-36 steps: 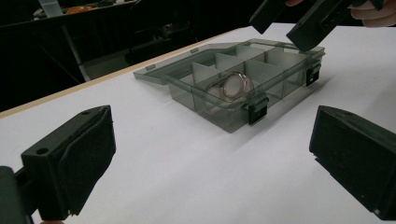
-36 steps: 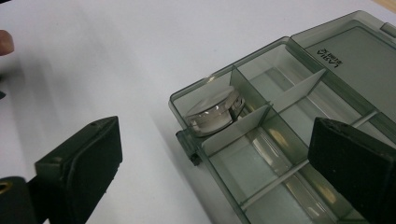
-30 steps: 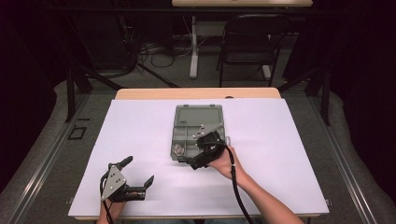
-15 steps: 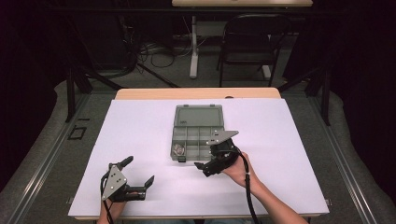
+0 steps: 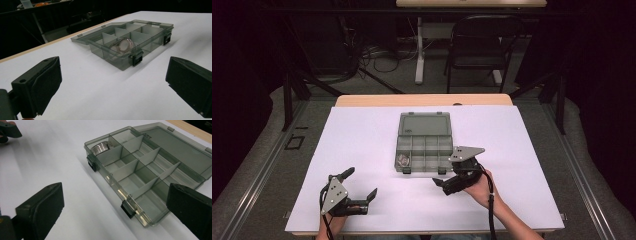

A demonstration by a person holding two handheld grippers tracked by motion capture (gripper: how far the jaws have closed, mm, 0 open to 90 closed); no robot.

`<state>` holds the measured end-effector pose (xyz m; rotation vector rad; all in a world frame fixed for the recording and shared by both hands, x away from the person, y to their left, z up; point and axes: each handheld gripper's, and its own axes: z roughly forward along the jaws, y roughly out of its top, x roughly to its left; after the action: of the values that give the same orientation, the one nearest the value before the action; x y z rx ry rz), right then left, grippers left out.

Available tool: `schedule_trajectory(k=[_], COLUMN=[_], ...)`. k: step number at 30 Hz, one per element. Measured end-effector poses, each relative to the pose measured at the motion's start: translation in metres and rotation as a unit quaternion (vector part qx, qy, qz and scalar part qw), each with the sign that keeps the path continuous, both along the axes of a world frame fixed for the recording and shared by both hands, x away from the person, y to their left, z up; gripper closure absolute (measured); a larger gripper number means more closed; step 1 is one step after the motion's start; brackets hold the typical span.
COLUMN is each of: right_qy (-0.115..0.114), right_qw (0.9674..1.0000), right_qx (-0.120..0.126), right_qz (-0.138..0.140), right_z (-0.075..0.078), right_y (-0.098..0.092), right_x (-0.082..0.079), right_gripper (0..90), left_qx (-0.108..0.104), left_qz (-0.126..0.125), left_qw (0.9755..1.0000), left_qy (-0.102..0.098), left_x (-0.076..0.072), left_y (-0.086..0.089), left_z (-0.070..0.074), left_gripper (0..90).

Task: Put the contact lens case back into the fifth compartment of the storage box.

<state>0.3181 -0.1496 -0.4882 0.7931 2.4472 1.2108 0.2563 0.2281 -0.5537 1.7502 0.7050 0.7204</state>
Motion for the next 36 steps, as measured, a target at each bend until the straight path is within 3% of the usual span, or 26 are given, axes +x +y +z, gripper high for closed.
schedule_trajectory(k=[13, 18, 36], right_qy=[-0.019, -0.022, -0.026], right_qw=[0.9996, 0.9989, 0.9971], right_qx=[0.009, 0.023, 0.018], right_qz=[-0.020, -0.033, -0.070], right_z=[-0.002, -0.006, -0.026], right_y=[-0.031, -0.049, -0.080], right_x=[-0.015, -0.023, -0.046], right_gripper=[0.0, 0.0, 0.0], left_qx=[0.001, 0.000, 0.001], left_qz=[0.000, 0.000, 0.001], left_qw=[1.0000, 1.0000, 1.0000], left_qy=[-0.001, 0.000, 0.002], left_x=[0.000, 0.000, 0.000], left_y=[0.000, 0.000, 0.000], left_z=[0.000, 0.000, 0.000], left_gripper=[0.5, 0.5, 0.3])
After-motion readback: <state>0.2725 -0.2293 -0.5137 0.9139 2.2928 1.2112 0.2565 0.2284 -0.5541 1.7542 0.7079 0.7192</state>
